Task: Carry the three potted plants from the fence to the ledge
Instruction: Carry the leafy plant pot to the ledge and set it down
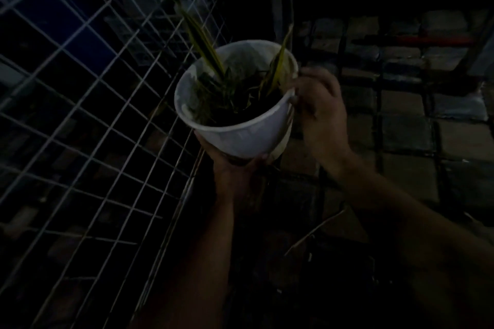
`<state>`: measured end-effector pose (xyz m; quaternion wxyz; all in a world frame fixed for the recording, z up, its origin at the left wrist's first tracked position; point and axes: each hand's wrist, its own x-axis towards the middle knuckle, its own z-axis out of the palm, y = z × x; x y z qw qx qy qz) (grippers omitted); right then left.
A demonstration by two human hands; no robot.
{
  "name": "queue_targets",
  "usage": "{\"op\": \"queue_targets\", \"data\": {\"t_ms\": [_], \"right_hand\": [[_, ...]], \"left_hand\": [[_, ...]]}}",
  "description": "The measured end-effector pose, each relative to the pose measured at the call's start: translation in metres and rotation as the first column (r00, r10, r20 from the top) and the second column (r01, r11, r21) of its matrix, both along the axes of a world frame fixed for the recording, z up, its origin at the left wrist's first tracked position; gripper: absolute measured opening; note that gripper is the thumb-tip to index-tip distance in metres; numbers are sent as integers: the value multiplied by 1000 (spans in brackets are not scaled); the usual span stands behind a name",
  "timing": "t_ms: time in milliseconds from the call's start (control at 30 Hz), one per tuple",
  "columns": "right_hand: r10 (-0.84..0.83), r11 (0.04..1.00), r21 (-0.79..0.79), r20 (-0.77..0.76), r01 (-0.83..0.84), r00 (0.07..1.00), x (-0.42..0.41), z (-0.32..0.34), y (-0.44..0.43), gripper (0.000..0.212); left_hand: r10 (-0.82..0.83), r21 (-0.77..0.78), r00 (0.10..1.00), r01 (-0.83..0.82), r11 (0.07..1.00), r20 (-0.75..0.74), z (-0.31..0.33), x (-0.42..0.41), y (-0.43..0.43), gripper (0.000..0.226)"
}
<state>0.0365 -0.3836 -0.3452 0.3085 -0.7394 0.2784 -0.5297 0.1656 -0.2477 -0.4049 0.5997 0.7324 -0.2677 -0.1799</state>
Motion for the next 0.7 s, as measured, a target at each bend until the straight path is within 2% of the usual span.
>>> {"op": "queue_targets", "data": {"t_ms": [67, 100, 133, 167, 233, 300, 400, 467, 567, 700], "right_hand": [[-14, 949, 315, 89, -15, 996, 3, -18, 27, 55], [37, 884, 460, 107, -82, 994, 4, -27, 40, 73], [102, 830, 540, 95, -137, 990, 4, -34, 50, 87], [174, 804, 566, 73, -185, 982, 5, -41, 58, 97], [274, 776, 575, 66, -261, 959, 4, -52, 67, 111], [284, 766, 587, 57, -262, 957, 1, -58, 67, 116], [333, 744, 613, 2, -265, 943, -4, -63, 59, 124], [386, 710, 631, 22, -312, 922, -5, -66, 49, 128], [394, 693, 635, 63, -341, 917, -1, -63, 35, 130], [422, 704, 609, 55, -365, 905, 6, -53, 16, 131]], "left_hand": [[-18, -18, 1000, 18, 1000, -14, 3, -2, -2, 132], [-32, -22, 999, 31, 999, -21, 4, -3, -4, 114], [-35, -32, 999, 35, 999, -15, 4, -6, -6, 99], [1, -47, 1000, -1, 999, -15, 3, -6, -8, 100], [69, -85, 998, -69, 994, -7, 3, -5, -11, 129], [62, -127, 998, -60, 990, 11, -2, 0, -12, 143], [-7, -118, 996, 18, 993, 92, 0, 7, -7, 146], [-27, -89, 991, 39, 995, 134, -2, 14, -7, 146], [-4, -54, 1000, 6, 999, 24, -1, 17, -5, 151], [-35, -83, 993, 26, 996, -113, 7, 12, -7, 145]]}}
